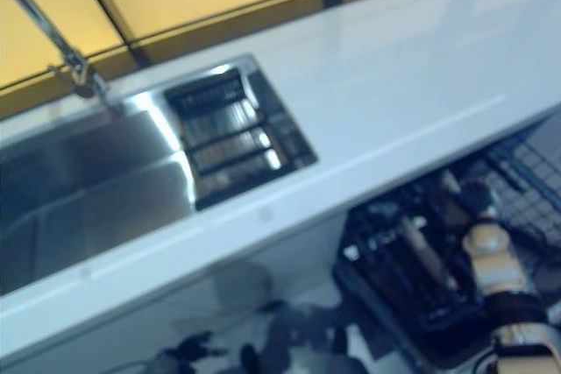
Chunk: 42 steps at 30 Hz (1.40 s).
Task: Take plates into dishwasher
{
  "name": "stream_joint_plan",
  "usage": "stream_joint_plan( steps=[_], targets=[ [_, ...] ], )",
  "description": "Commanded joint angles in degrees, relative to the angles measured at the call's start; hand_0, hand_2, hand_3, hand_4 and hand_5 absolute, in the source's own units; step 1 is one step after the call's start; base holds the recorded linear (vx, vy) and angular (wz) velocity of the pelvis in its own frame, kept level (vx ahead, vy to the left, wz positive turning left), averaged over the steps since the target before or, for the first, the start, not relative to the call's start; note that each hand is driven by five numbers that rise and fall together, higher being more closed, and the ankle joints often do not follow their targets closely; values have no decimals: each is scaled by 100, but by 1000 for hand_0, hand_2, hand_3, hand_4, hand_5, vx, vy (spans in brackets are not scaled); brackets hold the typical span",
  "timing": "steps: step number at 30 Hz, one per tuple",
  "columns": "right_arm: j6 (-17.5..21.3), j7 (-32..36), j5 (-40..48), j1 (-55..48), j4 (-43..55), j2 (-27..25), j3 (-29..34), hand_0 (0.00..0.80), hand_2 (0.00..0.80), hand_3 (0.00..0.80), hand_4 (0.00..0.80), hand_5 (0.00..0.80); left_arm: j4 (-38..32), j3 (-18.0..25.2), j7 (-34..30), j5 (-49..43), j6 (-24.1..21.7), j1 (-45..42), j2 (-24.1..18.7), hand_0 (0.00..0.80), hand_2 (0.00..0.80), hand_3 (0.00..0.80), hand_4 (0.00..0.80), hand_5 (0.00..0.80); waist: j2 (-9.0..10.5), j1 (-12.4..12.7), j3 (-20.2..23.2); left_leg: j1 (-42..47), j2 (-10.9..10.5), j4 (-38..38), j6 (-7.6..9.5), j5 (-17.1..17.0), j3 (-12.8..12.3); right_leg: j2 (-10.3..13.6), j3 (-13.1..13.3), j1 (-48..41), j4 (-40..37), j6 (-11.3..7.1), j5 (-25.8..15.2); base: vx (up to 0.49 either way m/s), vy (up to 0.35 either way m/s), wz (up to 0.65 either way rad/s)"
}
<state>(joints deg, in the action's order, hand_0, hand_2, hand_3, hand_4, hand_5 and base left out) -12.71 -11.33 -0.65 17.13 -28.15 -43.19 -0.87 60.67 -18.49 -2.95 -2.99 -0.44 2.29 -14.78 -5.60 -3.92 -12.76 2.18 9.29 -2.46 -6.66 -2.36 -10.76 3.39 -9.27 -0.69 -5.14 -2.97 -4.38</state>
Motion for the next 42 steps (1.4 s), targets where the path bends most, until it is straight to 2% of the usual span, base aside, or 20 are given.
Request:
stream_joint_plan(
  steps=[1, 17, 35, 42],
  targets=[
    [209, 65, -394, 558, -124, -168, -222, 800, 800, 800, 800, 800, -59, -244, -13, 200, -51, 279, -370, 0, 0, 0, 0, 0, 497, 42, 36, -331, -127, 140, 50, -231, 98, 30, -86, 177, 591, 177, 504, -37, -17, 2],
    [365, 873, -983, 651, -724, -646, -684, 800, 800, 800, 800, 800, -322, -183, -14, 270, 11, 444, -632, 0, 0, 0, 0, 0, 514, 91, -288, -557, -143, 44, 27, -366, 179, -1, -107, 357, 538, 152, 417, -46, -24, 4],
    [458, 804, -1114, 847, -1358, -487, -913, 800, 800, 800, 800, 800, -421, -234, -10, 350, 19, 647, -713, 0, 0, 0, 0, 0, 505, 185, -440, -702, -184, 69, 40, -381, 249, -34, -107, 412, 426, 127, 333, -24, -12, 2],
    [336, 800, -1189, 933, -1415, -520, -975, 800, 800, 800, 800, 800, -451, -247, -26, 374, 32, 672, -732, 0, 0, 0, 0, 0, 509, 210, -445, -693, -212, 22, 50, -387, 223, -31, -142, 393, 360, 112, 299, -8, 4, 3]
  ],
)
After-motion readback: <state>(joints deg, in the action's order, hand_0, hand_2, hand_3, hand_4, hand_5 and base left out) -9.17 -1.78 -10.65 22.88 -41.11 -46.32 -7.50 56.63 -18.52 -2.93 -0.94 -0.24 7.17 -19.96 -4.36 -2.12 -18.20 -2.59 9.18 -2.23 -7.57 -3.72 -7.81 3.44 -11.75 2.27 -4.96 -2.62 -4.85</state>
